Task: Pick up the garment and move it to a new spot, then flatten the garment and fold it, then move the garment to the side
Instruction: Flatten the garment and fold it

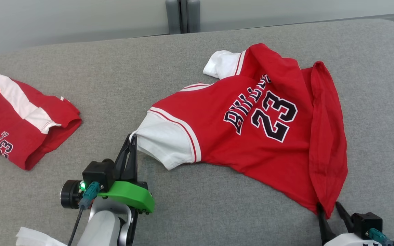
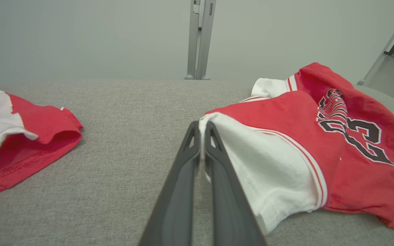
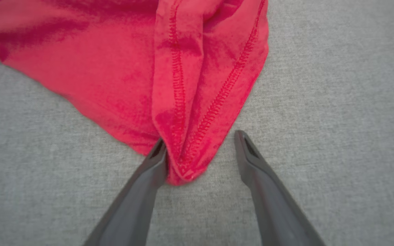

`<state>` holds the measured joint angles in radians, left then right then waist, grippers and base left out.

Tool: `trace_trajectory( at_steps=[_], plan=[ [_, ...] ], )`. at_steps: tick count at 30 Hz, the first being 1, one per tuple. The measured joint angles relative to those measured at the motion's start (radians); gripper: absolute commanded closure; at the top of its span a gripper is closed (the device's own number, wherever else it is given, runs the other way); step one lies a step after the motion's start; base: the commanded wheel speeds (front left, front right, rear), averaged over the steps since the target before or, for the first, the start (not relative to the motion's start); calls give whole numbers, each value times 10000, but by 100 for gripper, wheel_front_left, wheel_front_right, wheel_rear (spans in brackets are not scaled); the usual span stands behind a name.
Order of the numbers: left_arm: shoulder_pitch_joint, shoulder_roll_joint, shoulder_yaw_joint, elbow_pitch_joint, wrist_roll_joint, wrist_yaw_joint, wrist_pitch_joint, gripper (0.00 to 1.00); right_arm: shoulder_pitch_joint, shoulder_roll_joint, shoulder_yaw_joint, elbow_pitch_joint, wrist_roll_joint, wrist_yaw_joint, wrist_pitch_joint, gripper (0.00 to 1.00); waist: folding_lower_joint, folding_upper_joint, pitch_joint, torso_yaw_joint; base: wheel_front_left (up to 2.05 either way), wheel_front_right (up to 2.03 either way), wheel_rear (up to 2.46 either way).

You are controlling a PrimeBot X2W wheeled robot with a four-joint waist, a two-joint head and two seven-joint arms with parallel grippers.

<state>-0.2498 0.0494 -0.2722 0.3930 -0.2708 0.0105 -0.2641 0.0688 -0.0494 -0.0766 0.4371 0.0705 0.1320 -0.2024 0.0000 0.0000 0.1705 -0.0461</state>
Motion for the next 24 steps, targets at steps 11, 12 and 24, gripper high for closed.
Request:
trace_trajectory(
  at_steps=[11,12,24],
  plan=[
    [-88,-10,593,-136,-48,-13,0,100,-172,10,1519,-1511,1684,-6,13,100,0,0,-178,-13,0,0,0],
    [-151,-10,734,-142,-58,-36,0,100,-228,4,1649,-1802,1756,-6,15,100,0,0,-215,-19,0,0,0],
    [-2548,174,1848,-1030,-1032,-525,196,100,-3122,-696,1810,-4780,2541,-8,435,100,0,0,-789,-153,0,0,0]
  ],
)
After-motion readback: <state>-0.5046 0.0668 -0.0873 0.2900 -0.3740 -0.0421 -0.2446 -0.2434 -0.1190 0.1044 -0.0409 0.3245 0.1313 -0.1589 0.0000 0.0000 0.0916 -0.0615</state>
